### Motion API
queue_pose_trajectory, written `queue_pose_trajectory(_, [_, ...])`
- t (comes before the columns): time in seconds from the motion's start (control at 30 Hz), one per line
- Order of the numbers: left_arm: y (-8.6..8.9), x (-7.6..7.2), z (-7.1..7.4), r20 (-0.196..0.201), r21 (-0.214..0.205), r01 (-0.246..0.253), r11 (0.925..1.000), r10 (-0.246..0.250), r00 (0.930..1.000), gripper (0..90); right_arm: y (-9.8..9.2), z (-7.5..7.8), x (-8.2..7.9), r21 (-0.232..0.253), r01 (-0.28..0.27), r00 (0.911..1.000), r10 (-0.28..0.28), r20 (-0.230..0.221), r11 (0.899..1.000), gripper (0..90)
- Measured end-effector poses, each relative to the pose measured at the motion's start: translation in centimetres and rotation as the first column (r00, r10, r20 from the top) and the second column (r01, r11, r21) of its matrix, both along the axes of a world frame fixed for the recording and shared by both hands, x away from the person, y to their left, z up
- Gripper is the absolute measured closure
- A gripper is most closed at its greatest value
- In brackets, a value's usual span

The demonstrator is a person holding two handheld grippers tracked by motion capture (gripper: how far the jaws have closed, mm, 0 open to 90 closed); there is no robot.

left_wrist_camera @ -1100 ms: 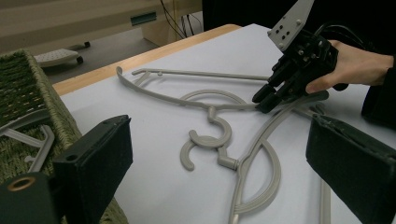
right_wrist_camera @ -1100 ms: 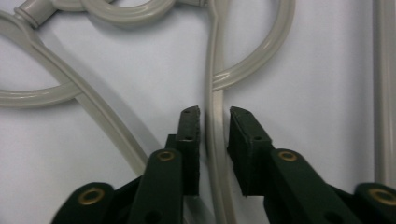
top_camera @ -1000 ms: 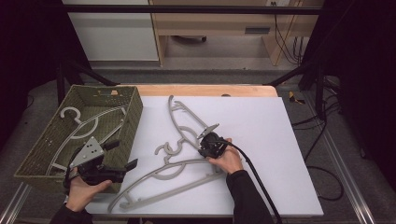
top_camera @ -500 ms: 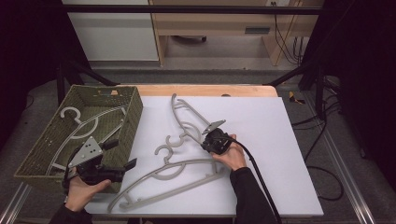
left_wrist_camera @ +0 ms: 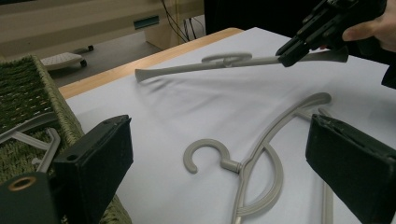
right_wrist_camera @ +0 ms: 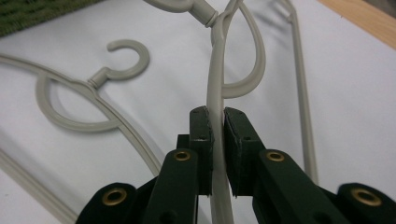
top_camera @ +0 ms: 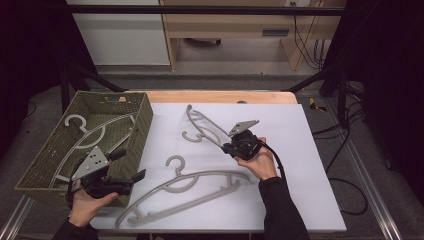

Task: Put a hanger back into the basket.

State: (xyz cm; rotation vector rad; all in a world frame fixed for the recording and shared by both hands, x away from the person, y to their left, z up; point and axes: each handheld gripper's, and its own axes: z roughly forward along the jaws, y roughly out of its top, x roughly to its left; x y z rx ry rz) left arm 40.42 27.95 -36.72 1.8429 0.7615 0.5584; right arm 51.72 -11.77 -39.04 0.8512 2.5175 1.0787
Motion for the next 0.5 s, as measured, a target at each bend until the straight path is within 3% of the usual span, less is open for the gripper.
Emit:
queue_pose_trajectory(0.27, [0.0, 0.0, 0.0, 0.002, -0.001, 0.0, 1.0, 0.0, 1.0, 7.0, -1.0, 2.4, -1.1, 0.05, -0.01, 0.9999, 0.009, 0.009, 0.999, 82.9])
queue_pose_trajectory(0.5, [-0.1, -0.1, 0.2, 0.007, 0.002, 0.003, 1.0, -0.003, 1.0, 7.1, -1.3, 3.5, -1.9, 0.081, -0.039, 0.9989, 0.037, 0.028, 0.996, 82.8])
